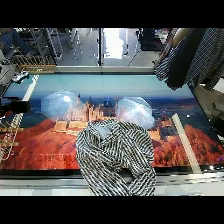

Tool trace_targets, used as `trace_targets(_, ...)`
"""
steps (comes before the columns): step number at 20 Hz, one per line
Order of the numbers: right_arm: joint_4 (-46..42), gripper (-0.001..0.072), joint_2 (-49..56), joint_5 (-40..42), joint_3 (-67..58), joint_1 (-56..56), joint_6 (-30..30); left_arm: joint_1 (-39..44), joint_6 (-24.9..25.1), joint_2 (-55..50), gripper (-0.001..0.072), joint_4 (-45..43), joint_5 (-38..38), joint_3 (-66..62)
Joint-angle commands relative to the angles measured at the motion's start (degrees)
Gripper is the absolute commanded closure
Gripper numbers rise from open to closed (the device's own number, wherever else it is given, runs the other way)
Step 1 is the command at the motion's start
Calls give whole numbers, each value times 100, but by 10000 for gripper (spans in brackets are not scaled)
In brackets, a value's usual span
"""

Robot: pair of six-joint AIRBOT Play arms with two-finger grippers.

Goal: Fold the clothes and pants, and hang the long-sleeved shirts on hangers.

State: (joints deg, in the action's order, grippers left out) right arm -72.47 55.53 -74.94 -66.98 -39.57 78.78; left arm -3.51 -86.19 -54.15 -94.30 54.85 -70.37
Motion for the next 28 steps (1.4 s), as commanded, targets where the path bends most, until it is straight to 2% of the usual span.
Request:
trace_targets(1,0,653,-4,-2,2,4,0,-4,0,-4,680,0,-2,-7)
trace_targets(9,0,653,-4,-2,0,4,0,-4,-2,-7,680,4,-4,-7)
trace_targets(10,-59,653,-4,13,0,4,-166,-4,0,-11,680,2,-118,-7)
trace_targets(11,-289,653,-4,107,2,2,-774,-4,0,-11,680,2,-302,-7)
trace_targets(12,-385,653,-4,286,2,-9,-1117,-4,-2,-15,680,2,-527,-7)
trace_targets(14,-299,653,0,920,2,4,-1150,-4,0,-76,680,2,-605,-7)
trace_targets(16,282,653,0,1180,2,4,-1027,7,-2,-155,680,236,-625,-7)
trace_targets(18,1349,652,-4,1296,0,4,-970,9,0,-254,680,922,-636,-7)
trace_targets(19,2050,652,-2,1145,2,4,-748,9,0,-295,679,1360,-603,-4)
trace_targets(21,2938,652,-4,732,2,61,-717,26,0,-385,679,2157,-319,-2)
trace_targets(22,3174,652,-4,343,2,122,-667,46,46,-428,608,2369,2,-2)
trace_targets(23,3235,651,-4,81,2,210,-638,87,278,-494,433,2468,334,-2)
trace_targets(24,3193,651,-4,-195,2,317,-638,170,415,-597,377,2485,610,0)
trace_targets(25,3106,651,-2,-435,11,448,-638,251,455,-721,287,2509,833,0)
trace_targets(26,3045,651,0,-616,15,612,-647,361,636,-861,-2,2608,984,0)
trace_targets(28,3060,641,-7,-732,92,1027,-573,629,761,-1252,10,2863,1073,0)
